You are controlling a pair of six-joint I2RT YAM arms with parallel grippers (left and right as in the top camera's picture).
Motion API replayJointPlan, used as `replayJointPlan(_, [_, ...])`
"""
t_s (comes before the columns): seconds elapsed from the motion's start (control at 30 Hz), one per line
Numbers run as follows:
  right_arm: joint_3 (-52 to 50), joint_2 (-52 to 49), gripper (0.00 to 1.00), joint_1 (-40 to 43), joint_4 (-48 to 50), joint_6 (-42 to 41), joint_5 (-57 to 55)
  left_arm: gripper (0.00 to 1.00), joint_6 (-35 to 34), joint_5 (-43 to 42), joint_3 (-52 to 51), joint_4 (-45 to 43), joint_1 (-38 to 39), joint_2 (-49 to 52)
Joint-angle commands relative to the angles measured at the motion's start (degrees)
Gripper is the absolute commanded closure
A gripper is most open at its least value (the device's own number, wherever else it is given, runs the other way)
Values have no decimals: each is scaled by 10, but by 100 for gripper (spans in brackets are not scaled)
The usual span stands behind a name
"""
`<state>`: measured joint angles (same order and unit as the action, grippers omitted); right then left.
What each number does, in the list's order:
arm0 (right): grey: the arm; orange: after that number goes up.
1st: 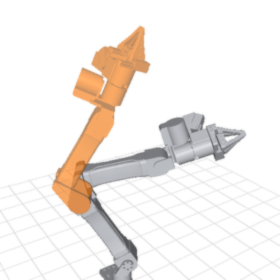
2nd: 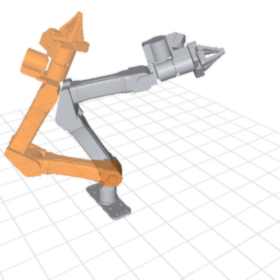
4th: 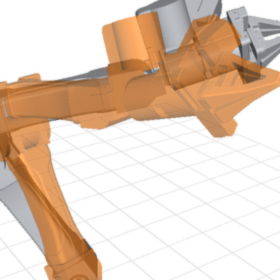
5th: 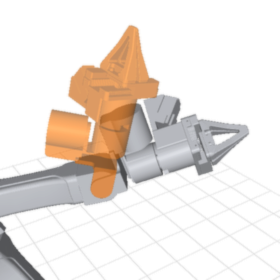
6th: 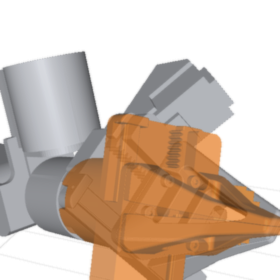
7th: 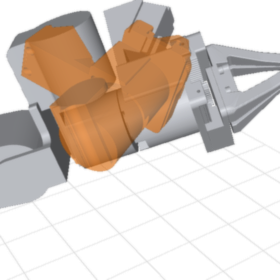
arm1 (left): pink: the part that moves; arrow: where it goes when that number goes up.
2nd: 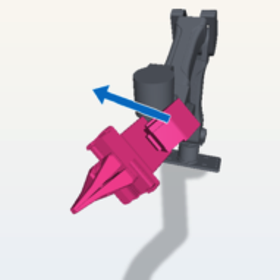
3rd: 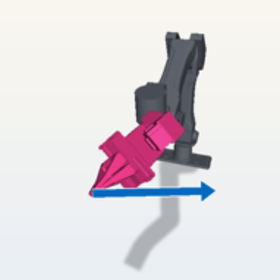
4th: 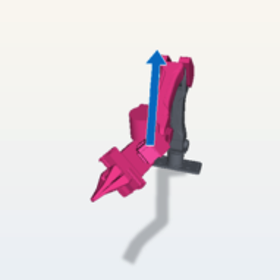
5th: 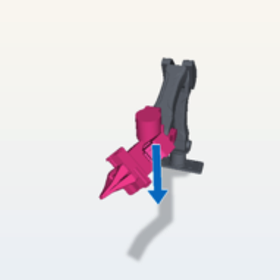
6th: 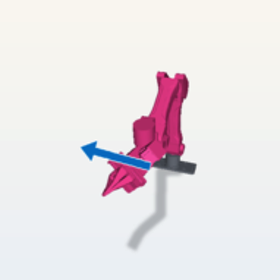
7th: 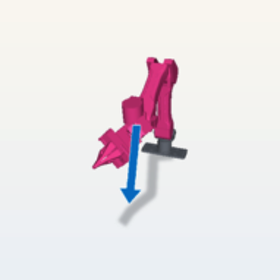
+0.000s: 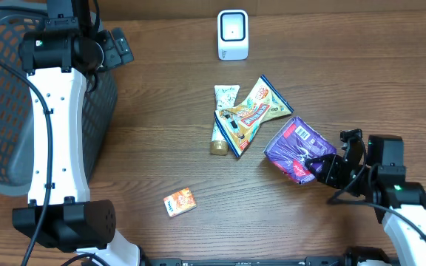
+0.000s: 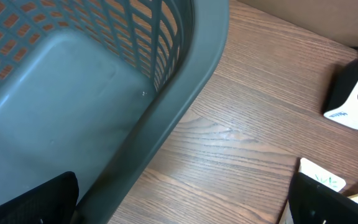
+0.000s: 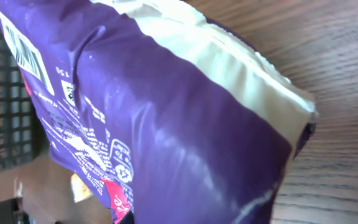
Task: Scan the item barcode
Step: 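Lift the purple pack with the right gripper and turn it upright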
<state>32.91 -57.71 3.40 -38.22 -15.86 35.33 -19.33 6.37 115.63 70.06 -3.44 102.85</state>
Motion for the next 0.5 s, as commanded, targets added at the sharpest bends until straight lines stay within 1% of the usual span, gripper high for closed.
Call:
replayJointPlan(0.0, [26,34,95,-1,-2,16,71,0,0,-1,-1,12,1,7])
replayJointPlan(0.07, [36,45,95,-7,-2,36,102,0,0,-1,-1,12,1,7])
replayJointPlan(0.17, [64,57,95,-23,-17,35,113,0,0,-1,-1,12,1,7])
replayJointPlan(0.3, [121,59,95,-41,-54,-26,113,0,0,-1,-1,13,1,7])
replayJointPlan(0.47, [192,59,95,-69,-82,-60,113,0,0,-1,-1,12,1,7])
